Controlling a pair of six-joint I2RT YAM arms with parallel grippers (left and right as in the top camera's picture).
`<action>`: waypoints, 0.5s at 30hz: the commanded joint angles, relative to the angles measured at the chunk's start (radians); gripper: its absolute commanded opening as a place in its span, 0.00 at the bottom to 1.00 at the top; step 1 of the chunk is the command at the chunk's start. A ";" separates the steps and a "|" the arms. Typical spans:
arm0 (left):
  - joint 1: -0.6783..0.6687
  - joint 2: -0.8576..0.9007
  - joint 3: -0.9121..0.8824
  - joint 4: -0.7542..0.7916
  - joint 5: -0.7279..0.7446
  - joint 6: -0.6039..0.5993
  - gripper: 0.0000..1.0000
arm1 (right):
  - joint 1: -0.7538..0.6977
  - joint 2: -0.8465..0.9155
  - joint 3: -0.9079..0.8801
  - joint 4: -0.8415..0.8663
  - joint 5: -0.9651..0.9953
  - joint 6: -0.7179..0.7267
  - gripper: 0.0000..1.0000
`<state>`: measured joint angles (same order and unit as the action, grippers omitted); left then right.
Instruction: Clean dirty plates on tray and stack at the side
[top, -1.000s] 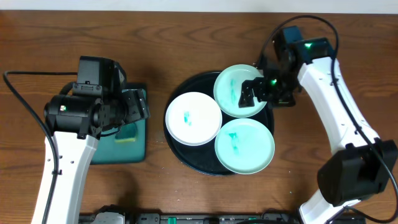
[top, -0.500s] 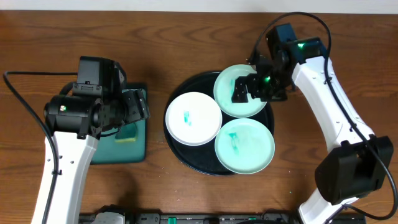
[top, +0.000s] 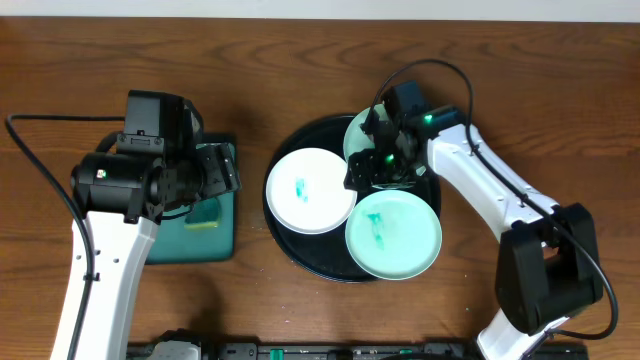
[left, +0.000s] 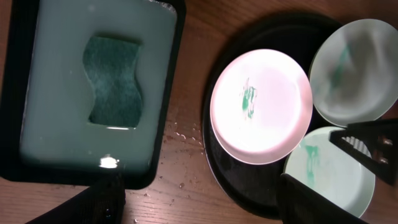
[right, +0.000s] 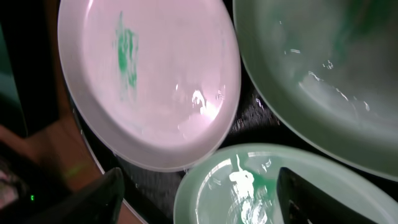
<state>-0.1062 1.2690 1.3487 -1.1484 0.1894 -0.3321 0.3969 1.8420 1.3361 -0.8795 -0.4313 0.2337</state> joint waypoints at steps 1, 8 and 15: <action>0.005 0.003 0.023 -0.003 0.009 0.020 0.78 | 0.005 0.004 -0.029 0.045 -0.010 0.056 0.73; 0.005 0.003 0.023 -0.003 0.009 0.020 0.78 | 0.006 0.004 -0.117 0.161 0.033 0.183 0.65; 0.005 0.003 0.023 -0.002 0.009 0.020 0.78 | 0.029 0.004 -0.172 0.236 0.031 0.208 0.62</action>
<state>-0.1062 1.2690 1.3491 -1.1484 0.1894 -0.3321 0.4053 1.8420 1.1721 -0.6586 -0.4038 0.4107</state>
